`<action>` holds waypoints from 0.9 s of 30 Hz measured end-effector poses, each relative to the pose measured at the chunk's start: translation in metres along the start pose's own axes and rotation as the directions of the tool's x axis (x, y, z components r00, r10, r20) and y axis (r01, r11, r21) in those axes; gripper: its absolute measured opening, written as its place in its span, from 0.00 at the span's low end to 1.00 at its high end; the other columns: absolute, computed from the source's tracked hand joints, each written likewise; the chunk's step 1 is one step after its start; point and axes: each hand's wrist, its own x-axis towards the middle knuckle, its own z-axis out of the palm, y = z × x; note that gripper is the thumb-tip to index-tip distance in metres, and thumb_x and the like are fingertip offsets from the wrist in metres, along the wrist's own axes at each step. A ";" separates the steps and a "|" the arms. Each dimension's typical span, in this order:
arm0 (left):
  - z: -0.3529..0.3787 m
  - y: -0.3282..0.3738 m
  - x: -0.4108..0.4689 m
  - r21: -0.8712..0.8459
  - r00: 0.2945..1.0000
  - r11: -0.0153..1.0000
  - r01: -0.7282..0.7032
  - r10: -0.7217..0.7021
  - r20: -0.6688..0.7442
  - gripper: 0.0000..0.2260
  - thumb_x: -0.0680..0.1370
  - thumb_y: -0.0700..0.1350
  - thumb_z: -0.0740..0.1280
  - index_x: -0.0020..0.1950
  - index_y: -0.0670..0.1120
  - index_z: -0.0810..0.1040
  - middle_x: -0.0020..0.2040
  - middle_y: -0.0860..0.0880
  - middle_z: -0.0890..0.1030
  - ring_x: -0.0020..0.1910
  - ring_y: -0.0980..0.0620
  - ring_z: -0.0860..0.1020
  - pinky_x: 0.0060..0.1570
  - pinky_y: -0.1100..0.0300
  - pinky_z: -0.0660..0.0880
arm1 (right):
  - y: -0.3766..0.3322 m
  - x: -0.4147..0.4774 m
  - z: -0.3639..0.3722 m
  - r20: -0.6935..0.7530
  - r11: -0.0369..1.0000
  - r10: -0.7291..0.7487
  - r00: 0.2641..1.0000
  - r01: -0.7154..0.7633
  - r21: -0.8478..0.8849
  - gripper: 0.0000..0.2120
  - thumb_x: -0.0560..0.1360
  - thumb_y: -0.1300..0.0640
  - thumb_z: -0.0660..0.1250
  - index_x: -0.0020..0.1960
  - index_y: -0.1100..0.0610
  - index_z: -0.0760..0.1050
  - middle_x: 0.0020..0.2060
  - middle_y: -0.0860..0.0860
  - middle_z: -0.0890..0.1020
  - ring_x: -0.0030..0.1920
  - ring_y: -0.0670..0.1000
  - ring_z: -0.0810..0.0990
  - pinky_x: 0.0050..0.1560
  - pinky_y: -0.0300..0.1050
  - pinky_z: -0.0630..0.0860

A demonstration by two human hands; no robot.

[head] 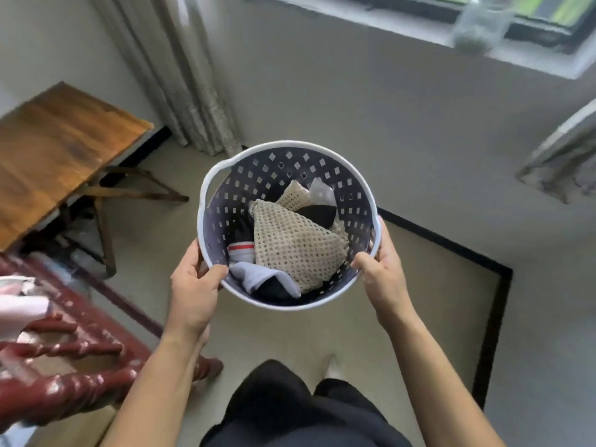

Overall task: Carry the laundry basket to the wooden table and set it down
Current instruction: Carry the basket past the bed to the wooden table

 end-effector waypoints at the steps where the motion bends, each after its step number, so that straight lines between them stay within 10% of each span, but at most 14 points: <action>1: -0.003 0.004 0.013 -0.016 0.999 1.000 0.006 -0.007 -0.050 0.24 0.76 0.27 0.63 0.54 0.55 0.83 0.48 0.55 0.87 0.47 0.57 0.84 0.45 0.63 0.80 | -0.007 0.024 0.012 0.051 1.000 -0.008 0.999 0.008 -0.008 0.37 0.64 0.67 0.61 0.72 0.49 0.73 0.58 0.49 0.85 0.60 0.52 0.82 0.67 0.60 0.77; 10: -0.035 0.015 0.176 -0.137 0.919 0.990 0.022 -0.074 -0.388 0.18 0.77 0.27 0.62 0.53 0.49 0.81 0.45 0.53 0.85 0.43 0.58 0.80 0.42 0.70 0.77 | -0.035 0.224 0.157 0.372 0.993 -0.050 0.927 0.084 -0.077 0.39 0.64 0.66 0.62 0.74 0.48 0.72 0.63 0.51 0.84 0.65 0.53 0.80 0.66 0.49 0.75; 27: -0.092 0.100 0.503 -0.116 0.844 0.989 0.093 -0.140 -0.517 0.23 0.77 0.30 0.63 0.57 0.57 0.81 0.47 0.59 0.87 0.44 0.61 0.82 0.51 0.56 0.77 | -0.102 0.519 0.393 0.546 0.998 -0.034 0.837 0.060 -0.031 0.37 0.65 0.69 0.59 0.72 0.48 0.74 0.59 0.52 0.83 0.55 0.43 0.79 0.58 0.39 0.75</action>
